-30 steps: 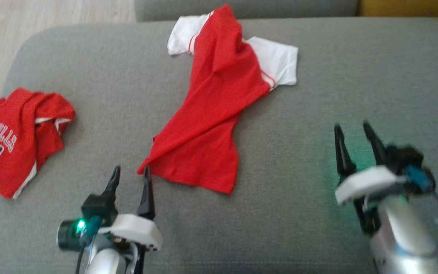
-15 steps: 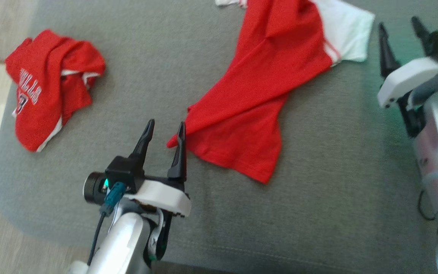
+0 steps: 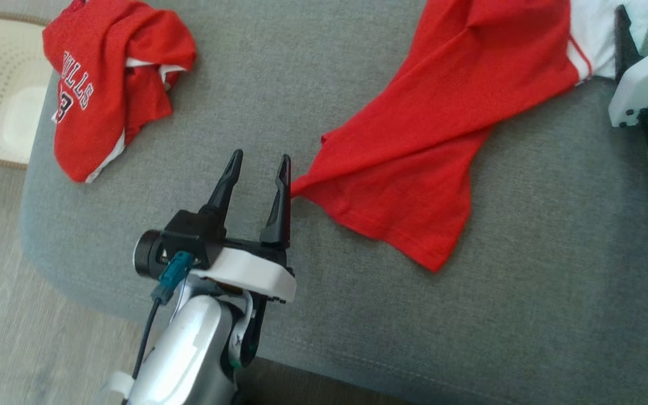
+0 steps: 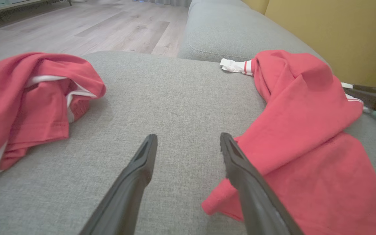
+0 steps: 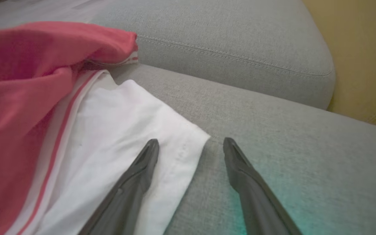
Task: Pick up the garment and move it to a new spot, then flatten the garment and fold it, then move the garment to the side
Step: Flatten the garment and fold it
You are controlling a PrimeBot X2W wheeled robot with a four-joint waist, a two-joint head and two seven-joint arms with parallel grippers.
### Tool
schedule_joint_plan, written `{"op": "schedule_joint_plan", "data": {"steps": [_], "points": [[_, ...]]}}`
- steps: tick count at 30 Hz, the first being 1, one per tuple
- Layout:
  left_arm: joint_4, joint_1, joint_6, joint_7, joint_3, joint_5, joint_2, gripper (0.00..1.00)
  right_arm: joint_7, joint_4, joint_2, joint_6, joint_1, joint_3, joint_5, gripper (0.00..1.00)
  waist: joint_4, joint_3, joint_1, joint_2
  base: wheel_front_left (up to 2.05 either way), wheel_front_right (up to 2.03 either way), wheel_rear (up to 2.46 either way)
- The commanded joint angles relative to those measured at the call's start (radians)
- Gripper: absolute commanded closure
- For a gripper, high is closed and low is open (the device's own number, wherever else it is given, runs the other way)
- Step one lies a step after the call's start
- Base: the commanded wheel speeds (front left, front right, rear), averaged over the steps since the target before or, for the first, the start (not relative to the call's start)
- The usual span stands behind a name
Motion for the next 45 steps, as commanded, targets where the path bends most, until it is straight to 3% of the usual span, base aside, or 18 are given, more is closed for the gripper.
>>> {"op": "schedule_joint_plan", "data": {"steps": [1,5,6,7,8,9,17,24,37,45], "points": [[-0.036,-0.022,0.007,-0.008,0.030,-0.002,0.009,0.00,0.002,-0.012,0.006,-0.001,-0.021,0.007,-0.010,0.00,0.009,0.012,-0.0001,0.0000,0.00,0.00,0.00],[-0.038,-0.026,0.010,-0.008,0.028,-0.004,0.009,0.00,0.001,0.019,0.008,-0.001,-0.026,-0.007,-0.032,0.00,0.015,0.021,-0.0001,0.0000,0.00,0.00,0.00],[-0.039,-0.026,0.010,-0.008,0.027,-0.004,0.009,0.00,0.002,0.026,0.009,-0.001,-0.027,-0.010,-0.035,0.06,0.015,0.024,-0.0001,0.0000,0.00,0.00,0.00],[-0.038,-0.027,0.010,-0.008,0.026,-0.003,0.009,0.00,0.001,0.031,0.009,-0.001,-0.028,-0.013,-0.036,0.29,0.016,0.025,-0.0001,0.0000,0.00,0.00,0.00],[-0.036,-0.027,0.010,-0.008,0.025,-0.004,0.009,0.00,-0.001,0.036,0.011,-0.001,-0.029,-0.010,-0.040,0.95,0.016,0.025,-0.0001,0.0000,0.00,0.00,0.00],[-0.035,-0.027,0.011,-0.008,0.025,-0.004,0.009,0.00,-0.003,0.040,0.012,-0.001,-0.029,-0.007,-0.042,1.00,0.015,0.025,-0.0001,0.0000,0.00,0.00,0.00],[-0.022,-0.029,0.008,-0.008,0.041,0.004,0.009,0.00,-0.063,0.050,0.022,-0.001,-0.035,-0.028,-0.017,1.00,-0.021,0.006,-0.0001,0.0000,0.00,0.00,0.00],[-0.013,-0.024,-0.007,-0.008,0.058,0.019,0.009,0.00,-0.103,-0.005,0.047,-0.001,0.022,-0.054,0.059,1.00,-0.113,-0.055,-0.0001,0.0000,0.00,0.00,0.00],[0.029,0.002,-0.037,-0.008,0.092,0.055,0.009,0.00,-0.105,-0.314,0.028,-0.001,0.351,-0.088,0.238,1.00,-0.309,-0.156,-0.0001,0.0000,0.00,0.00,0.00],[0.054,0.025,-0.042,-0.008,0.107,0.057,0.009,0.00,-0.105,-0.387,0.043,-0.001,0.515,-0.136,0.277,1.00,-0.362,-0.203,-0.0001,0.0000,0.00,0.00,0.00]]}}
